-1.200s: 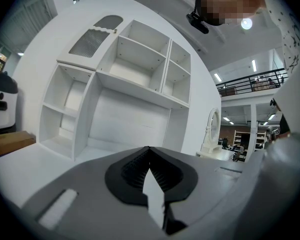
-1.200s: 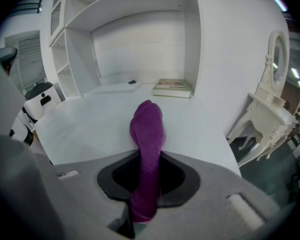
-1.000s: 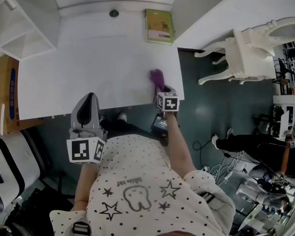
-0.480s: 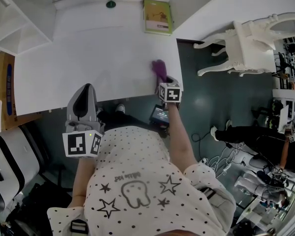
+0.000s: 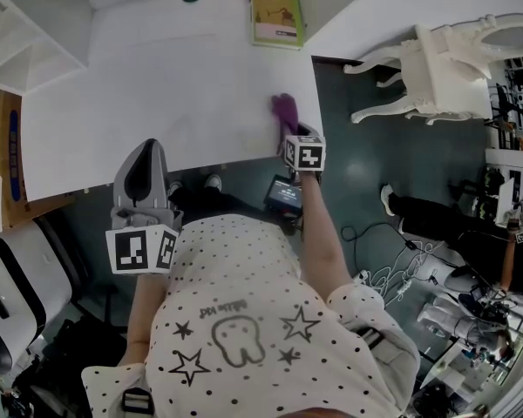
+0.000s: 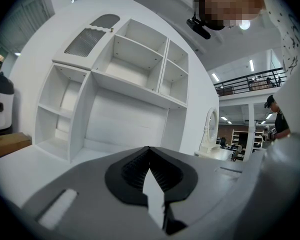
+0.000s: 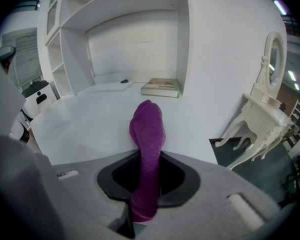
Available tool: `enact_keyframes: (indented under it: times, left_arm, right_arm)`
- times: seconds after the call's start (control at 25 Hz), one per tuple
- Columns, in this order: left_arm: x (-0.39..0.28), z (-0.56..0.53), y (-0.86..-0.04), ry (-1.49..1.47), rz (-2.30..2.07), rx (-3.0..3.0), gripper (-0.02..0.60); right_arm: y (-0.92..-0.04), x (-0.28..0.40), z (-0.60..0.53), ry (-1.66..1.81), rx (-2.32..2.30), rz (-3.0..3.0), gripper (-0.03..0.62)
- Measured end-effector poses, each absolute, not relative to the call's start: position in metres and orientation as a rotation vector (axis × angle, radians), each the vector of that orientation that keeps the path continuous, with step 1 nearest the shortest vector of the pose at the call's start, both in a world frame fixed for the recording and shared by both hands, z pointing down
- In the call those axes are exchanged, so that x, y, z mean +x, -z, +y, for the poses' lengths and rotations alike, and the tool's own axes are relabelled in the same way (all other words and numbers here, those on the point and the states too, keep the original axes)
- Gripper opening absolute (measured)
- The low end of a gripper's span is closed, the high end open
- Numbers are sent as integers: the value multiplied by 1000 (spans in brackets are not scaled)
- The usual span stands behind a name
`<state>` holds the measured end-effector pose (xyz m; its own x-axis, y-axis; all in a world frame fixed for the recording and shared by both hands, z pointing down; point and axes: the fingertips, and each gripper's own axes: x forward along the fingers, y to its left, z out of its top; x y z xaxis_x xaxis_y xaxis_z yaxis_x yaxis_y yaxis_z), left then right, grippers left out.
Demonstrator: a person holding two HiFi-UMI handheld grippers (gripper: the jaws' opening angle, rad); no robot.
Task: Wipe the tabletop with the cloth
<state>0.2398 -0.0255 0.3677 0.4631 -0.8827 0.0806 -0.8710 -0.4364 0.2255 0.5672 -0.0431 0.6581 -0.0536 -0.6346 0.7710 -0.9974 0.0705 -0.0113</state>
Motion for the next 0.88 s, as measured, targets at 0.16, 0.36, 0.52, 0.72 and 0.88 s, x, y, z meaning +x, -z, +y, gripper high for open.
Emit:
enact_keyframes:
  times: [0.16, 0.36, 0.52, 0.72, 0.88]
  left_arm:
    - [243, -26, -366, 67, -1510, 2484, -6]
    - [246, -25, -365, 68, -1510, 2483, -5]
    - [246, -26, -365, 72, -1516, 2482, -5]
    - [243, -27, -366, 72, -1526, 2477, -5]
    - [243, -28, -366, 74, -1528, 2475, -5]
  right_arm:
    - [-658, 573, -43, -780, 1630, -1748, 69]
    - [-657, 581, -41, -786, 1638, -1741, 71]
    - [-657, 587, -41, -789, 1641, -1734, 71]
    - [-659, 592, -41, -784, 1640, -1729, 69]
    - [-660, 599, -40, -800, 1648, -1719, 69]
